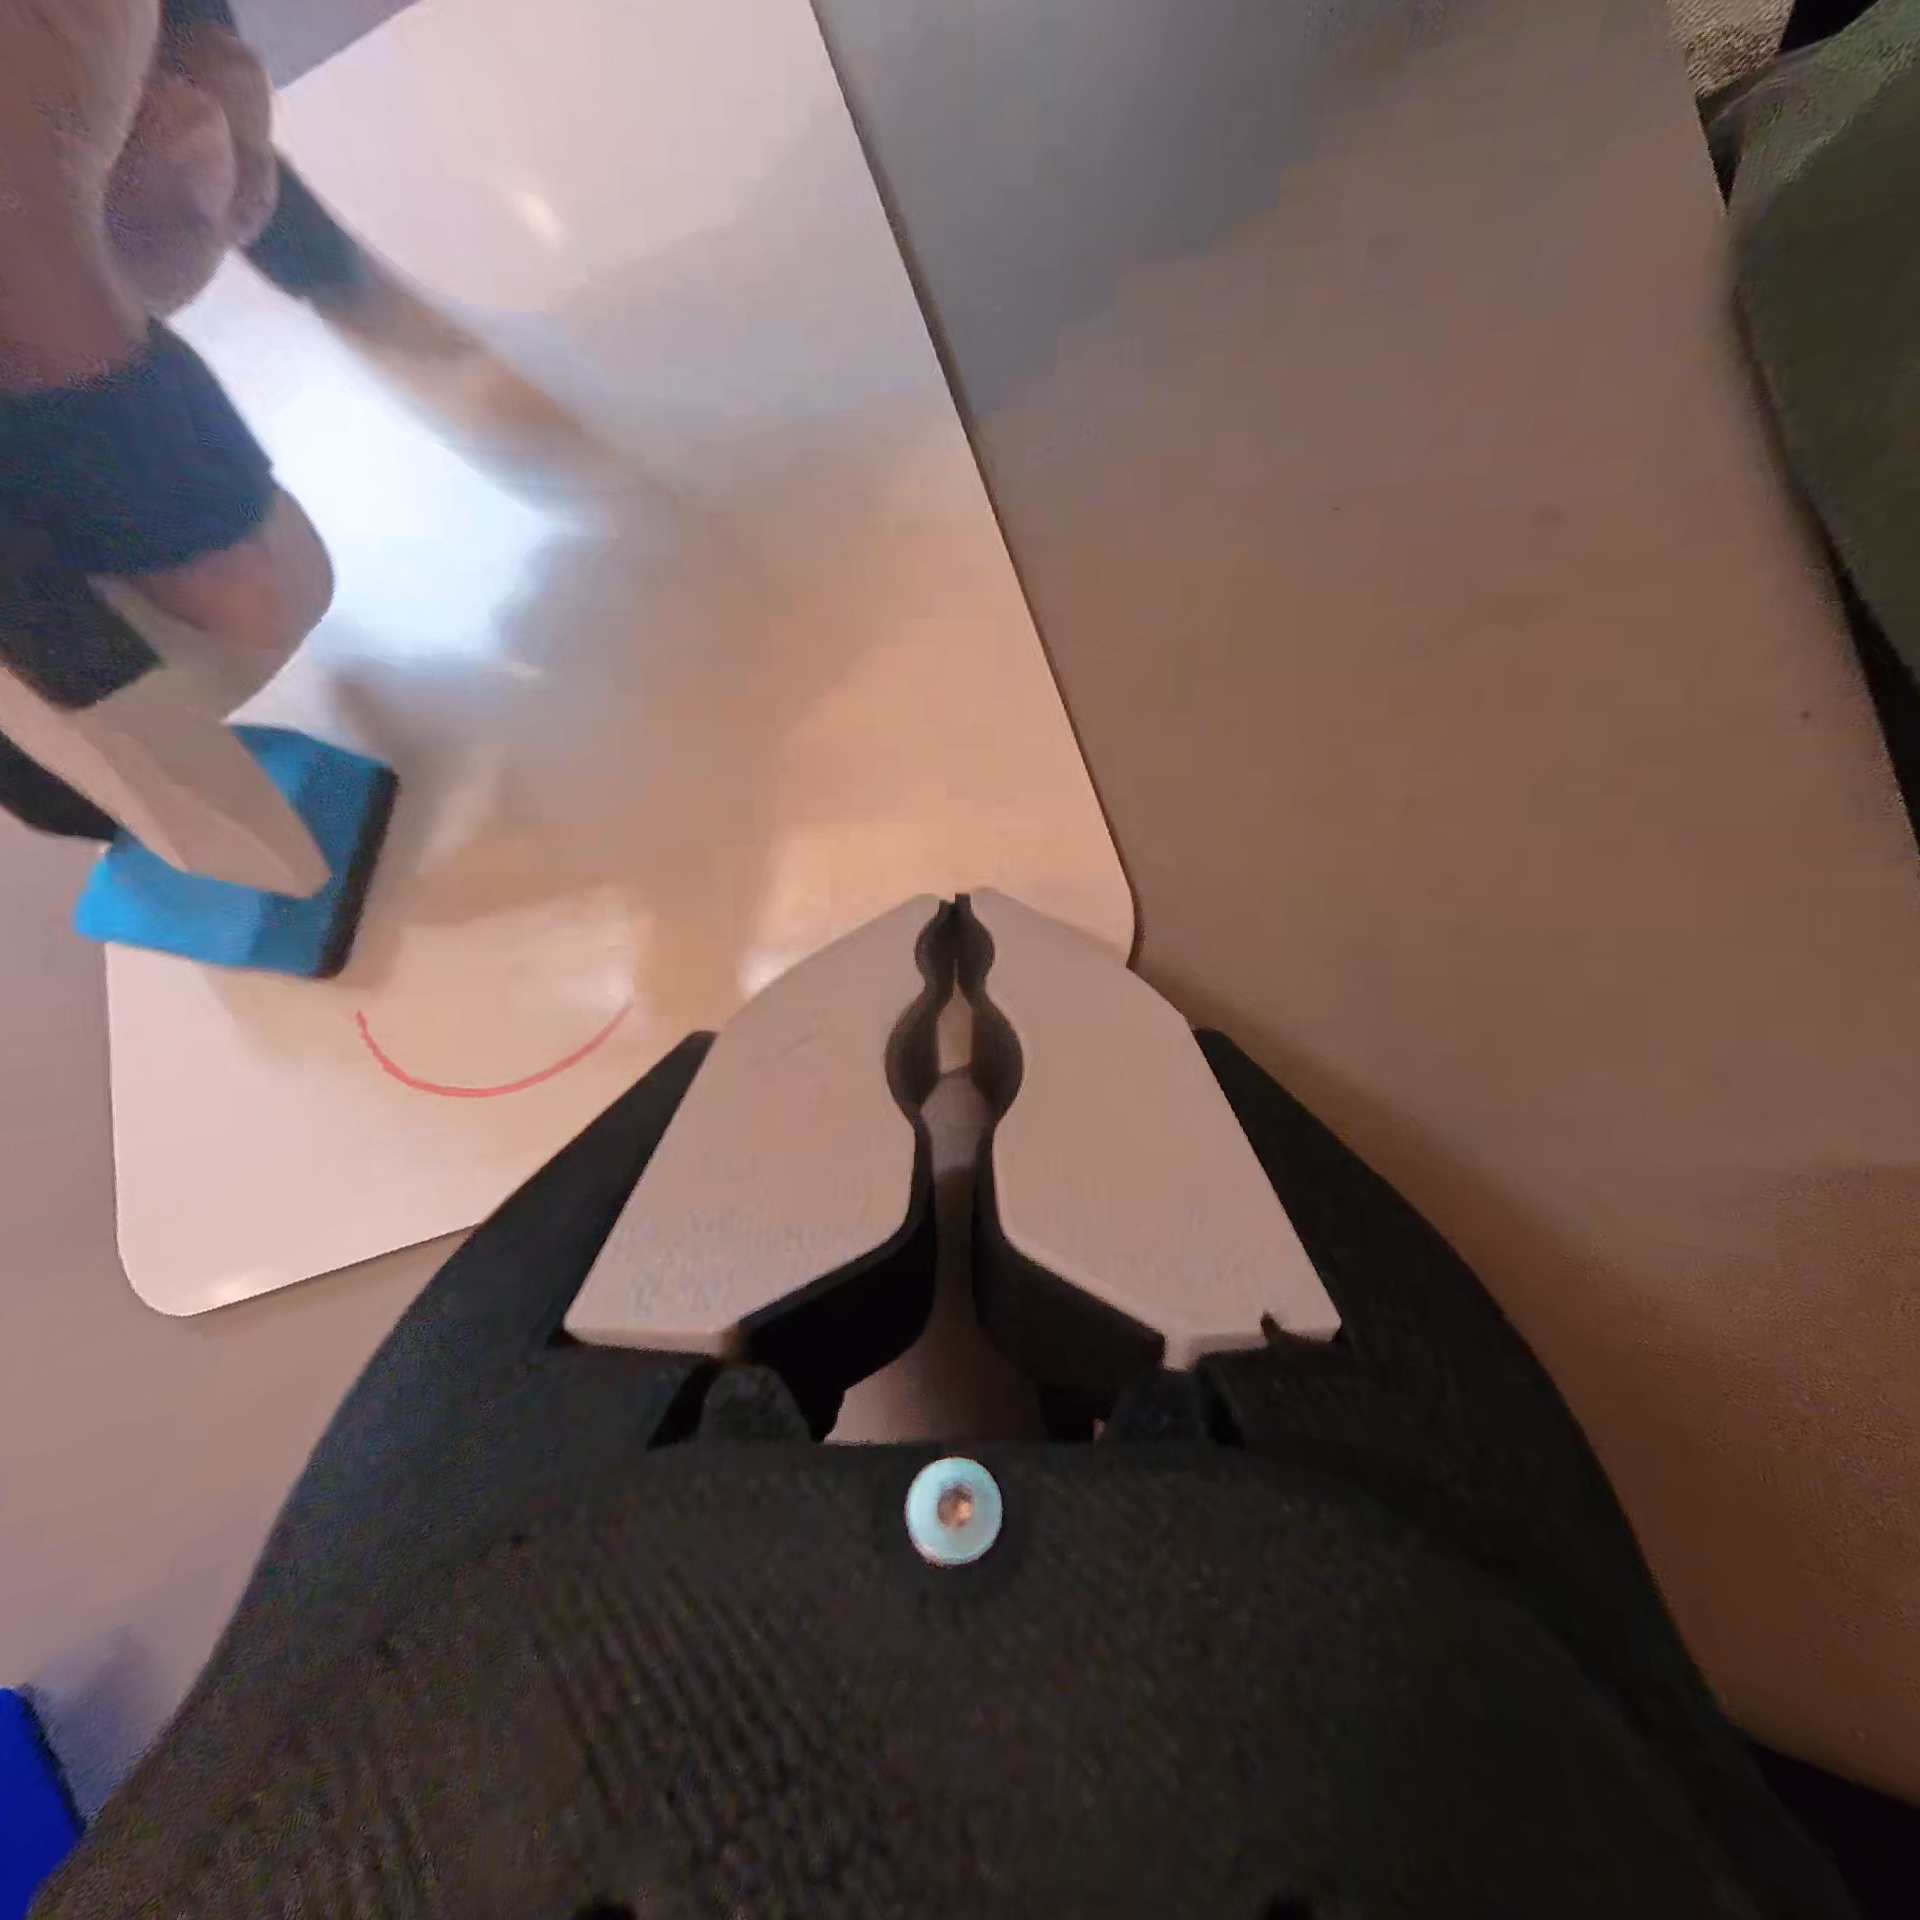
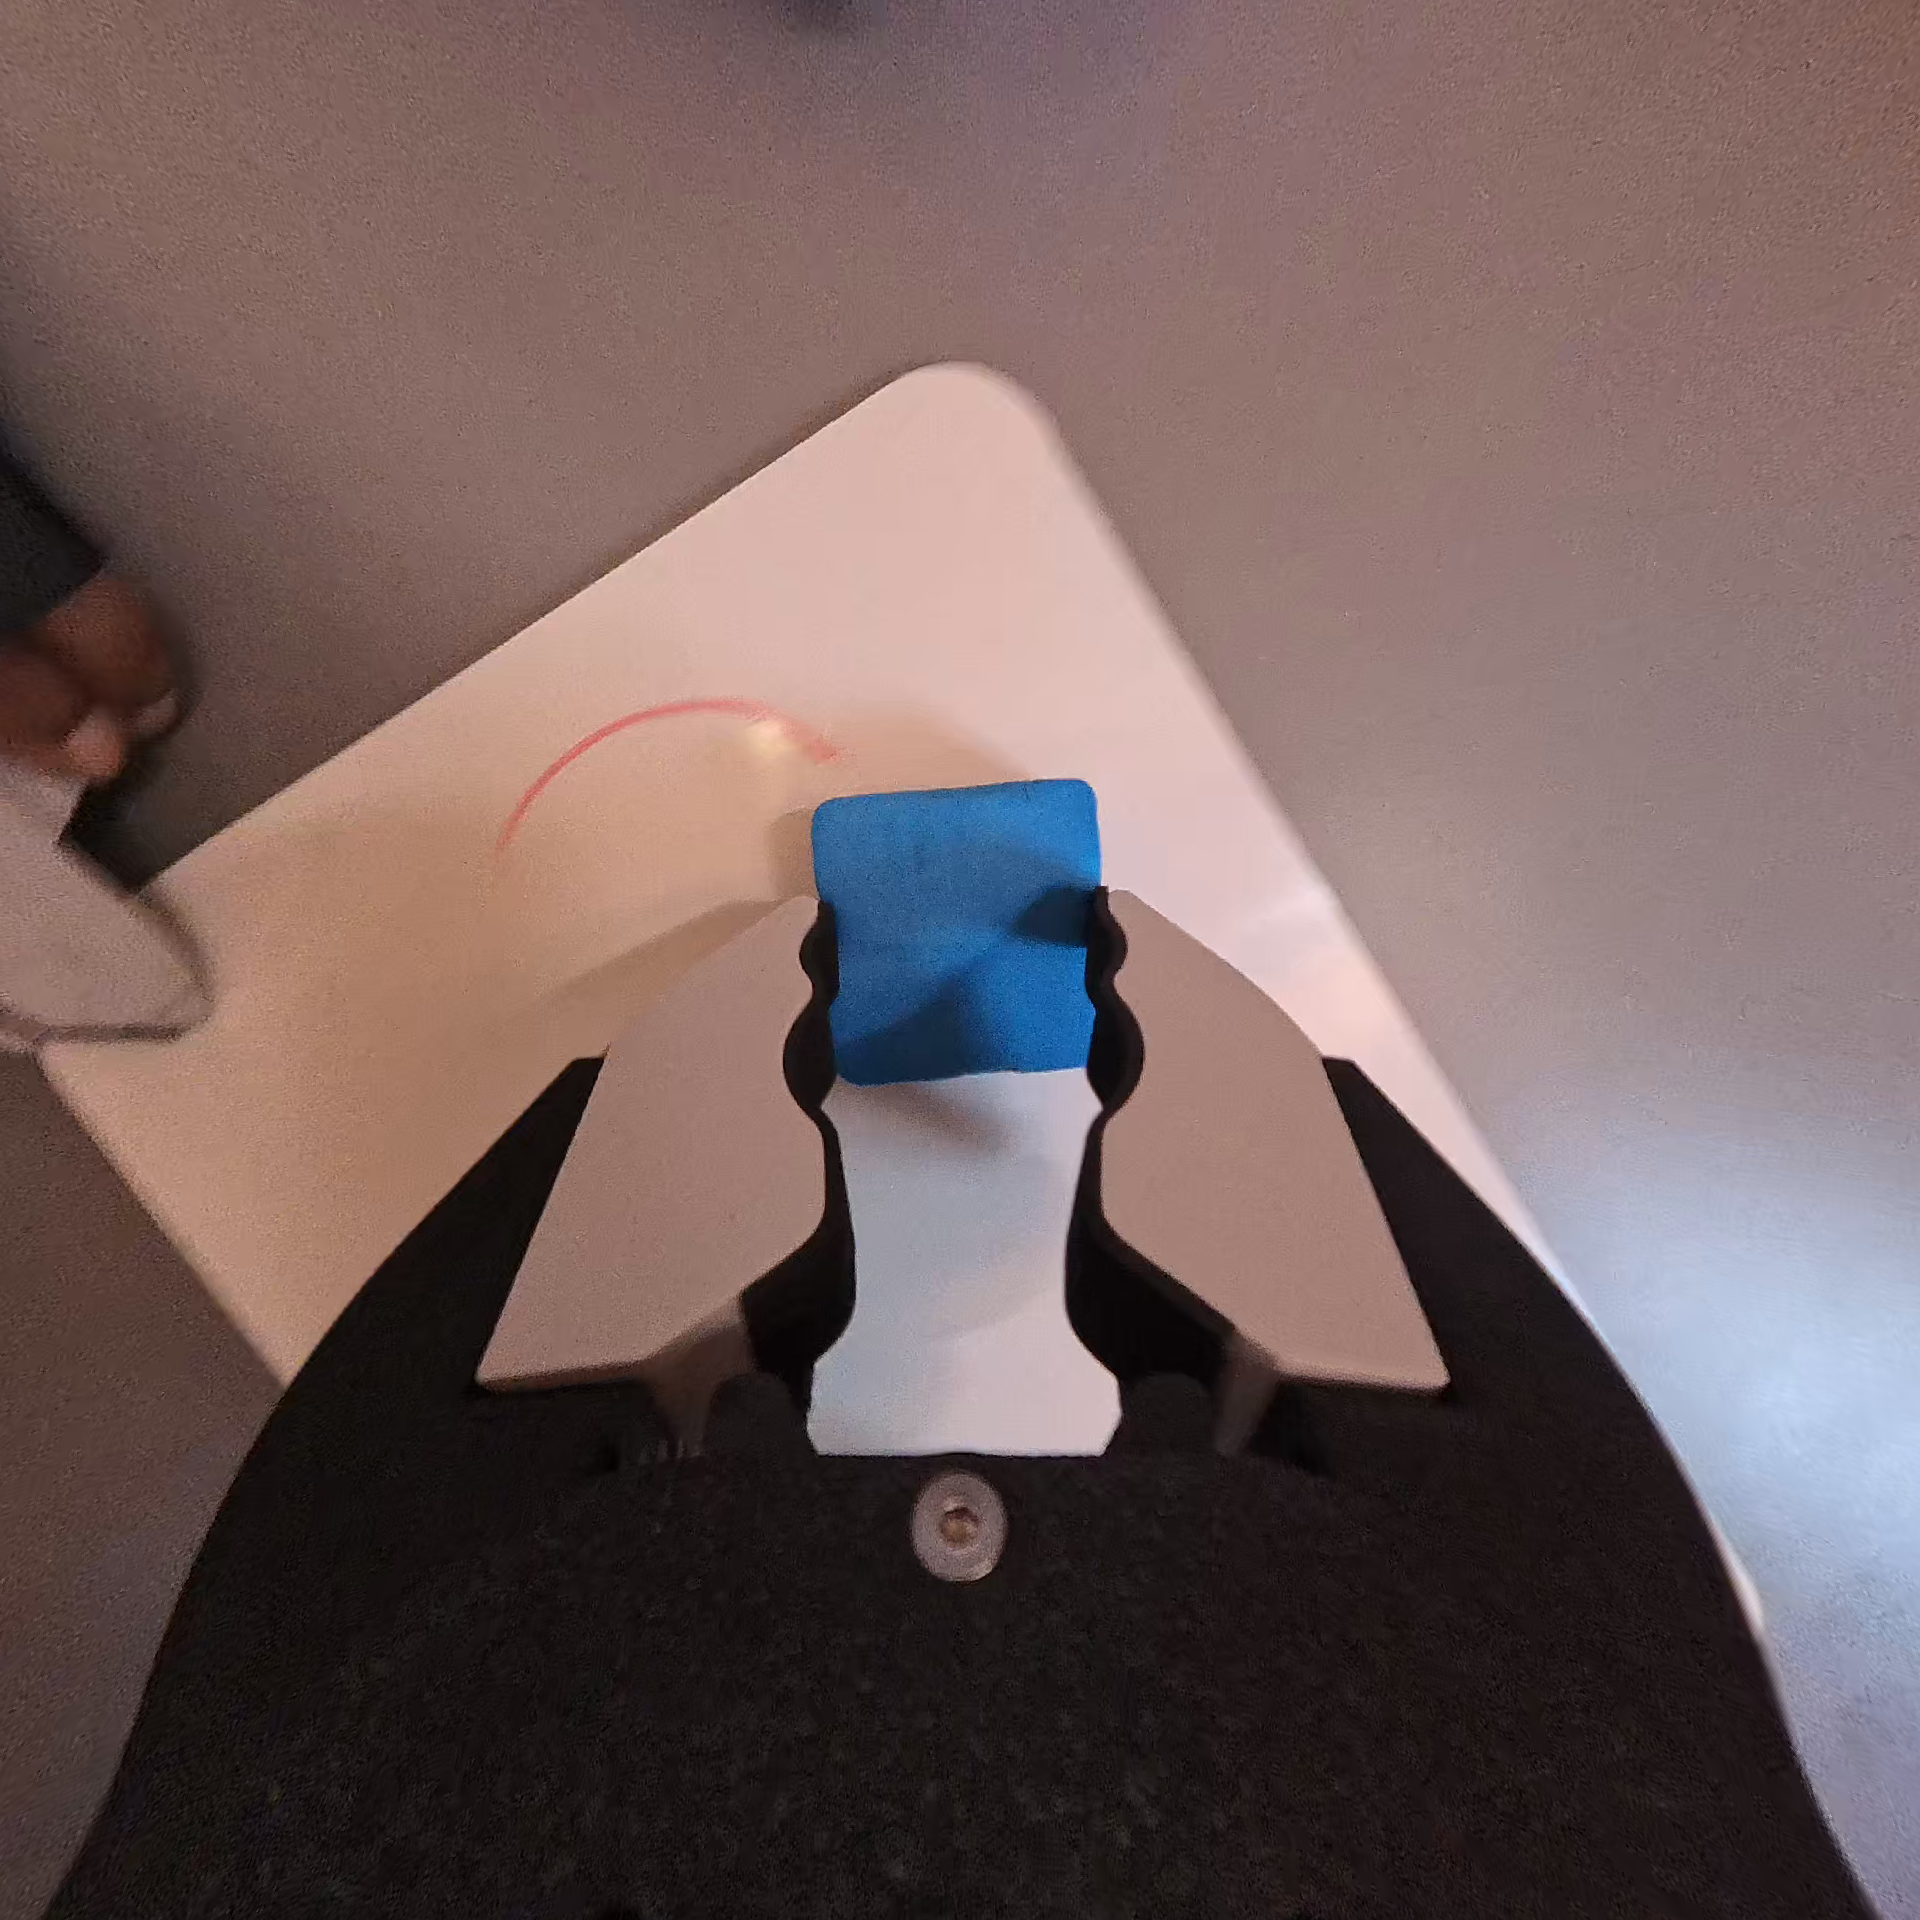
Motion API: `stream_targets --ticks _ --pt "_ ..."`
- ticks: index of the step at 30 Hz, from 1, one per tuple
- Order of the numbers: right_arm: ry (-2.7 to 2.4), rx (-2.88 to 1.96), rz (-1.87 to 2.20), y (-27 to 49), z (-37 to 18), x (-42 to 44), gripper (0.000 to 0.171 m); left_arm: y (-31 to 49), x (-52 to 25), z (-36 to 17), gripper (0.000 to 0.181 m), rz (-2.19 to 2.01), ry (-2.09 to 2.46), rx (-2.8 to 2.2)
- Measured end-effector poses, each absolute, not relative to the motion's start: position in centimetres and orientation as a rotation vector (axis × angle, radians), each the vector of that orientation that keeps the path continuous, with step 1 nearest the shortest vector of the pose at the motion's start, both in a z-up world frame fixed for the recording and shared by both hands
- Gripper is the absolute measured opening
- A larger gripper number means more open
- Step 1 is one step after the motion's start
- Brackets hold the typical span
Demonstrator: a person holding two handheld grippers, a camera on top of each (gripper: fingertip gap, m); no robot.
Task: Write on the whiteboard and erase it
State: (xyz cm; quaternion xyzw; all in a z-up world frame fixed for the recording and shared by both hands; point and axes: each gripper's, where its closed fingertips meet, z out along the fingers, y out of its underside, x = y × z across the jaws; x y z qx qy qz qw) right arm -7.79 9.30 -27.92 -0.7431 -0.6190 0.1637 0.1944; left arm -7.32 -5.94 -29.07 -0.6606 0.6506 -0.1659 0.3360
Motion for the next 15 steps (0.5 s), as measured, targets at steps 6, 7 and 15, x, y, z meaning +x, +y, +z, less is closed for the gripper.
stream_targets --ticks 6,7,15 --pt "-2.027 -1.904 0.486 1.3 -27.9 -10.9 0.047 -5.9 -7.4 -29.1 0.0 -0.469 1.695 -1.727" --pt "-1.931 -1.937 0.517 3.7 -27.9 -11.7 0.047 -5.9 -7.3 -29.1 0.0 -0.467 1.692 -1.729" --pt "-2.059 -1.824 0.531 -0.9 -27.9 -10.6 0.047 -5.9 -7.3 -29.1 0.0 -0.464 1.693 -1.733"
